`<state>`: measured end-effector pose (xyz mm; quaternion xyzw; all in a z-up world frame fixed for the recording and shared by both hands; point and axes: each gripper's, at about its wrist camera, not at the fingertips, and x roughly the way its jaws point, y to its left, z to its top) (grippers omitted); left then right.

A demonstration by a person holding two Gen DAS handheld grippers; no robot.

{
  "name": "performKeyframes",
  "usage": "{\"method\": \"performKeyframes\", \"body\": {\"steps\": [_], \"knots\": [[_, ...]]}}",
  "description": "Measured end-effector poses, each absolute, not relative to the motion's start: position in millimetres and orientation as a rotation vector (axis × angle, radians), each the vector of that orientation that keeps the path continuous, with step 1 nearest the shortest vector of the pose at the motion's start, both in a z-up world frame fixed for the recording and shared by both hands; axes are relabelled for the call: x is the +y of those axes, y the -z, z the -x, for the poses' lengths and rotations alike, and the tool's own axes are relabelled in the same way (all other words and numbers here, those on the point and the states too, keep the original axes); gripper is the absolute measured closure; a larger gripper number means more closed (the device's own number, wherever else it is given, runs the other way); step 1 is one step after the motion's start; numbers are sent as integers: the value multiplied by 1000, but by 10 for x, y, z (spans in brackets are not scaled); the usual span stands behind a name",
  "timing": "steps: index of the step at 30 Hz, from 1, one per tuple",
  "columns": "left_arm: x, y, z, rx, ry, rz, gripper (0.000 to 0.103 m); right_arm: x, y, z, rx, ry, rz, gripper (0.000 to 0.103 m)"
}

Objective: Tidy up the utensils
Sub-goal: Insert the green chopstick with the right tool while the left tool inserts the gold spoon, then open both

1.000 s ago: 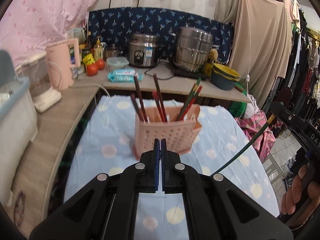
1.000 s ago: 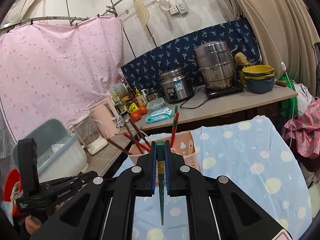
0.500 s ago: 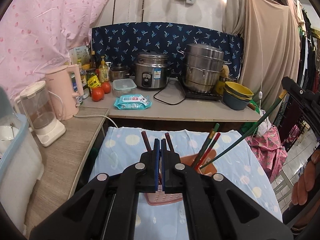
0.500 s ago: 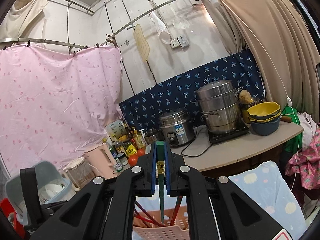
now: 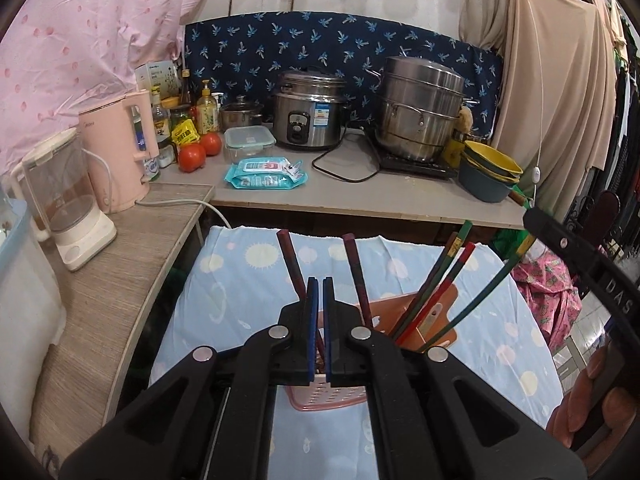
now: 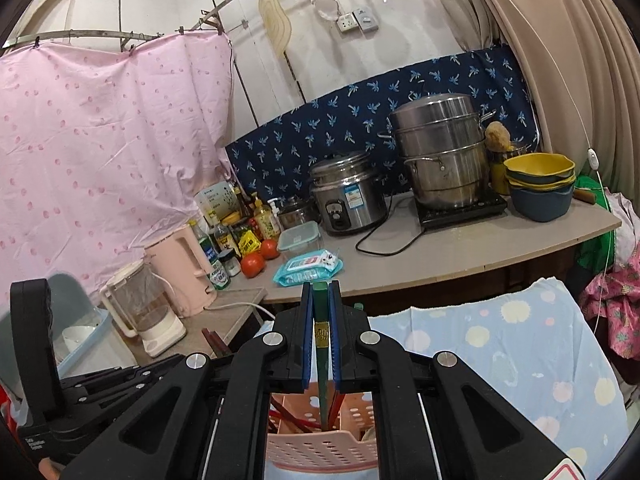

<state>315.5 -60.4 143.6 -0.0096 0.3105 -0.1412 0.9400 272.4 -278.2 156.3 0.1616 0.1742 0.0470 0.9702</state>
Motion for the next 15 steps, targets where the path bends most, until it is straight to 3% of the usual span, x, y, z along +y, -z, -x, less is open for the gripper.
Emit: {"method": "performKeyframes", "body": {"steps": [1,3,5,15], "knots": [[-587,-1434,-3152,632,282,27,97,-2779,-1544,-2727,356,-91,-324,95],[-558,-1430,-3148,629,268,38,73,-2787,-1520,-2706,356,-78,-321,87],[-530,-1434,-3114,614,246,41,66,-2801,-1501,-2663,351,-71,-327,68],[-548,-1392,-2886,603,225,19,65,-2686,-1337,-2472,422,-86,-282,66]]}}
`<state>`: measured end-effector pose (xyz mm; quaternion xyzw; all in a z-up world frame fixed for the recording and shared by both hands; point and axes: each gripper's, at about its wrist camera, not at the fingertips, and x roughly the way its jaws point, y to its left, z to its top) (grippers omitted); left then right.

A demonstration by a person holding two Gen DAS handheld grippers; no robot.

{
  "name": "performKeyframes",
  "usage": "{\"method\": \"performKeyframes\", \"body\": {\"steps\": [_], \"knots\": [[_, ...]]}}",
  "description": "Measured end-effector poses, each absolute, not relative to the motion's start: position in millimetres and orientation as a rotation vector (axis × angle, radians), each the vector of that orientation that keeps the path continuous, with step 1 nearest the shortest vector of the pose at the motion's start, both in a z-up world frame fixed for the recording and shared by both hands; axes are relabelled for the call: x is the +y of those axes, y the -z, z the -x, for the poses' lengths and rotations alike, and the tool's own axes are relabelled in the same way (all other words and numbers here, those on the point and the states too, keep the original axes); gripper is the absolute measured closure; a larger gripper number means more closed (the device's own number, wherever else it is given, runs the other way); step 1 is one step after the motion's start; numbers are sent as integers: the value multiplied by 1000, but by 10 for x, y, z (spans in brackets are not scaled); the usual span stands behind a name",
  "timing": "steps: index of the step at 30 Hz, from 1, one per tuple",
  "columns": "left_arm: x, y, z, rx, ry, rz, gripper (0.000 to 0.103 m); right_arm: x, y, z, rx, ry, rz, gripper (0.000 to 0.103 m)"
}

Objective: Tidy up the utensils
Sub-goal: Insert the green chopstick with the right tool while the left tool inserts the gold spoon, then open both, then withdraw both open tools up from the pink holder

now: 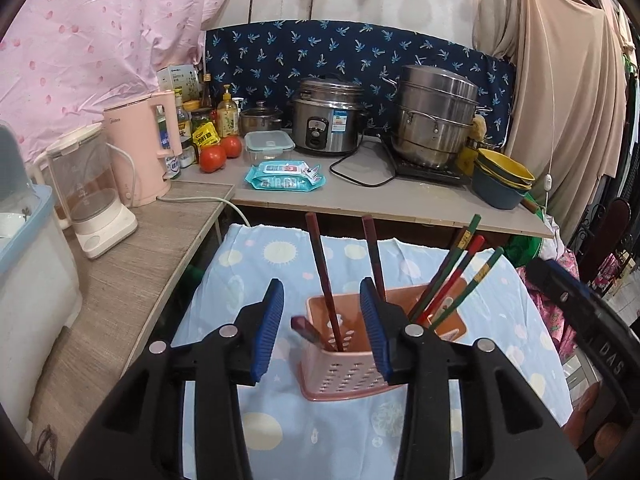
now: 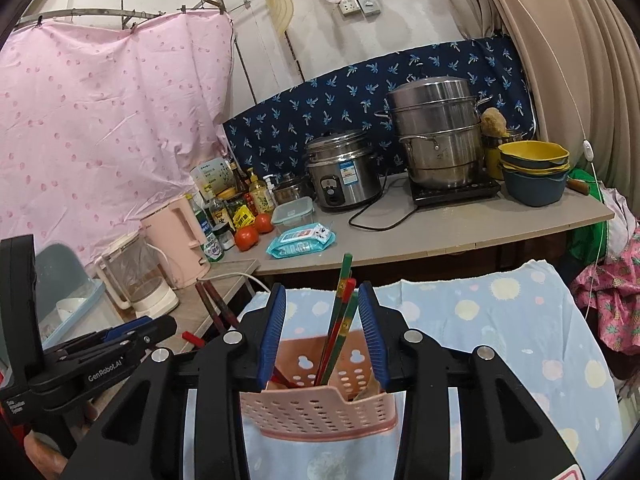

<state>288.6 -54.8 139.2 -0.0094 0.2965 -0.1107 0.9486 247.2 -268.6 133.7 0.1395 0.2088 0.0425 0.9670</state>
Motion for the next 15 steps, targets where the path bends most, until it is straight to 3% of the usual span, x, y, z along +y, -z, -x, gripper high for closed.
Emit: {"method": "performKeyframes", "body": {"steps": [6,15], "knots": [[-562,-1267,-2667,618,193,-11,64,-2471,-1103,-2252,510,-101,-240,62],[-502,-1077,-2395,650,157,-18,50,-2307,-832,-1915,592,-73,-183,62]]}}
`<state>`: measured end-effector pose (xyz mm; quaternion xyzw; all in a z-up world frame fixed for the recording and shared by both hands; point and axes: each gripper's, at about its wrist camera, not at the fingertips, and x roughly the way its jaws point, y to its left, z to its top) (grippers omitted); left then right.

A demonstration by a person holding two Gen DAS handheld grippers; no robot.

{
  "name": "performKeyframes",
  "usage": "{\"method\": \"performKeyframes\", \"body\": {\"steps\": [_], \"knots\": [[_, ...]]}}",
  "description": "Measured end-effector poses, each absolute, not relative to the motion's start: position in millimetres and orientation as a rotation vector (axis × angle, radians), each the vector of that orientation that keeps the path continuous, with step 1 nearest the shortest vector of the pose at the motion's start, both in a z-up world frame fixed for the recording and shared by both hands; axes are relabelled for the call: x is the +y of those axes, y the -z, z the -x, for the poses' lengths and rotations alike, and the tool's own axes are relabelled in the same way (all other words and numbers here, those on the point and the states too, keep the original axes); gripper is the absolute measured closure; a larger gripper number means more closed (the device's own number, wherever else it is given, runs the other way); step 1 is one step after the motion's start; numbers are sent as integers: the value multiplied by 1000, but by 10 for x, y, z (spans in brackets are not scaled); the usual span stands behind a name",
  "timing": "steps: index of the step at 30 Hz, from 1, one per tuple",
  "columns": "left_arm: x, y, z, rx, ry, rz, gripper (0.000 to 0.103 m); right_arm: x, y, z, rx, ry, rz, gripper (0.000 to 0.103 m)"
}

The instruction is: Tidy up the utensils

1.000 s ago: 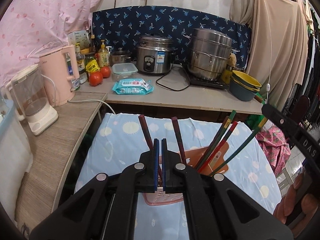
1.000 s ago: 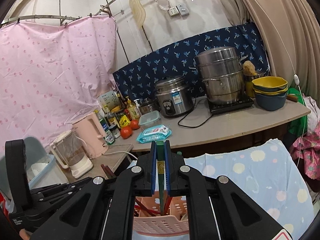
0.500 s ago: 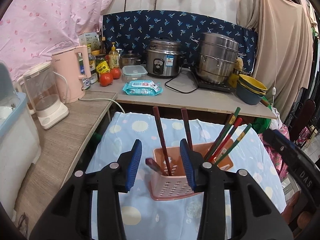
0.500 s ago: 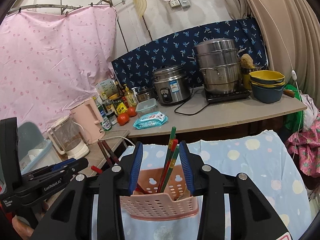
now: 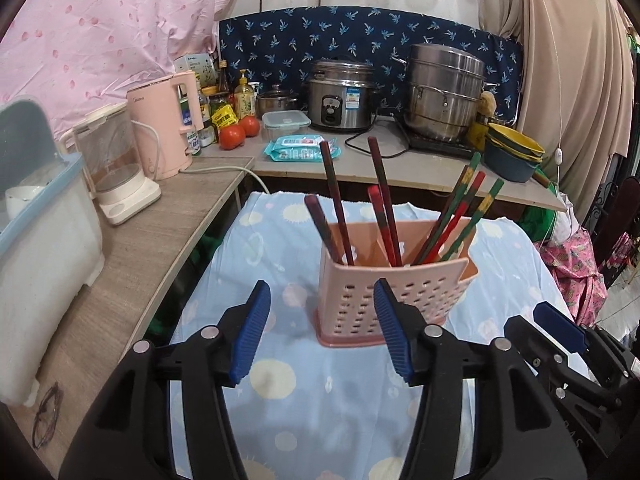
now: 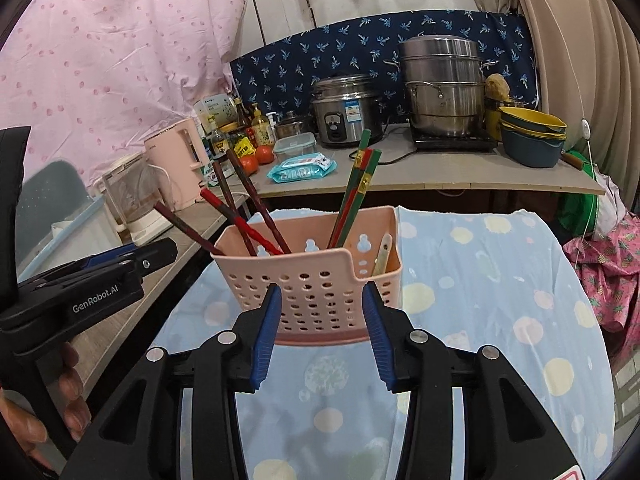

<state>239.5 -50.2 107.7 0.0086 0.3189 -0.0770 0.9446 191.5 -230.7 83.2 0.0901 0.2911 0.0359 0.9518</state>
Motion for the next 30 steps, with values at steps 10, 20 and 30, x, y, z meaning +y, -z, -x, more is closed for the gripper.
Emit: {"method": "performKeyframes", "body": {"steps": [10,20,30], "knots": [[-500,-859,-2208,692,129,-30,33,-2401,-667,-1650,631,1,-163,44],[-517,-766,-2078,698,107,-52,11,-2502,-623,-1495,622,36,-170,15],[-513,-642,-2020,734,94,-46,7,-2509,-585,-1393,597,95,-125,7]]}}
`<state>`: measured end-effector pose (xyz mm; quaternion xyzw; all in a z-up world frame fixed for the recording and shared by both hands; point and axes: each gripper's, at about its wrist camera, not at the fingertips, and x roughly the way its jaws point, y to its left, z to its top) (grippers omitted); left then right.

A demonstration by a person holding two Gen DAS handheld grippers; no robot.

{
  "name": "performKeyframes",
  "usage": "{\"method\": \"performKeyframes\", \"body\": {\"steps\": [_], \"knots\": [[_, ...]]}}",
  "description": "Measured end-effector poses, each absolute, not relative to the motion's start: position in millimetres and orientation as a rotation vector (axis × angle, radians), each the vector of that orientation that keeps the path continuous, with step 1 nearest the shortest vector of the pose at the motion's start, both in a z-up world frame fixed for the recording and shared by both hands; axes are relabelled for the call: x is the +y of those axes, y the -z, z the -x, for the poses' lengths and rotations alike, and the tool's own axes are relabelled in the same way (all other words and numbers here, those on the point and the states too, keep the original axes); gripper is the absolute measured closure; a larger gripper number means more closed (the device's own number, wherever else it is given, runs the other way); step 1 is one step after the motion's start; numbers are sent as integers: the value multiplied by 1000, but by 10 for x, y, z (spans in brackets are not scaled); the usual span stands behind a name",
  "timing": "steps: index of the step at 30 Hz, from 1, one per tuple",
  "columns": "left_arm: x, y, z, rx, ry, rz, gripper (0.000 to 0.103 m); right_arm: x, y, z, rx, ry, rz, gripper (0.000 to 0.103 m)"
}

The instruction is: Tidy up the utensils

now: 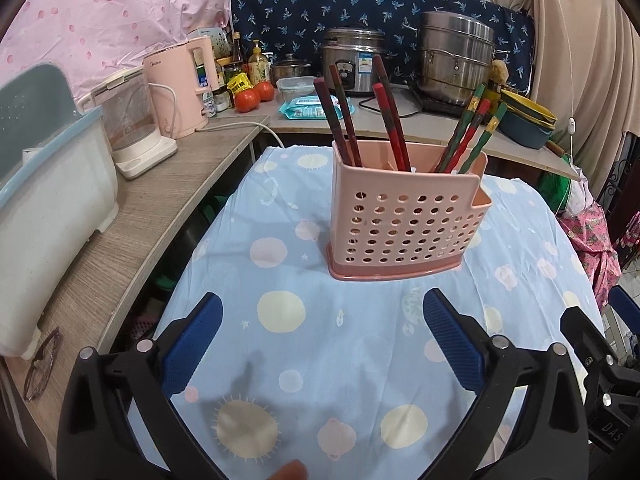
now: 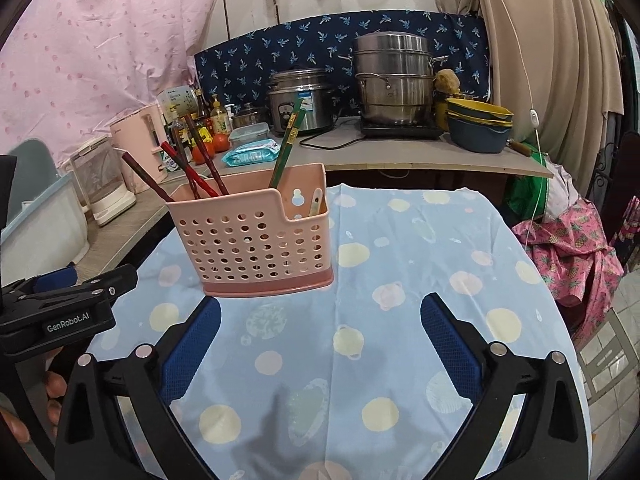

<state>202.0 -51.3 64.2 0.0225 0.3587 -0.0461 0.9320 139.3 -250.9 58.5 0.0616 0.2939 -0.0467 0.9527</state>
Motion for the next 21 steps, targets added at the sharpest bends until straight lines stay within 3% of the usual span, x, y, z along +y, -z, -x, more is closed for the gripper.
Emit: {"method": "performKeyframes", "body": {"steps": [21], "knots": [[-526,-519,-1939,752,71,-56,7,-2431,-446,-1334,637,83,-103,7]]}}
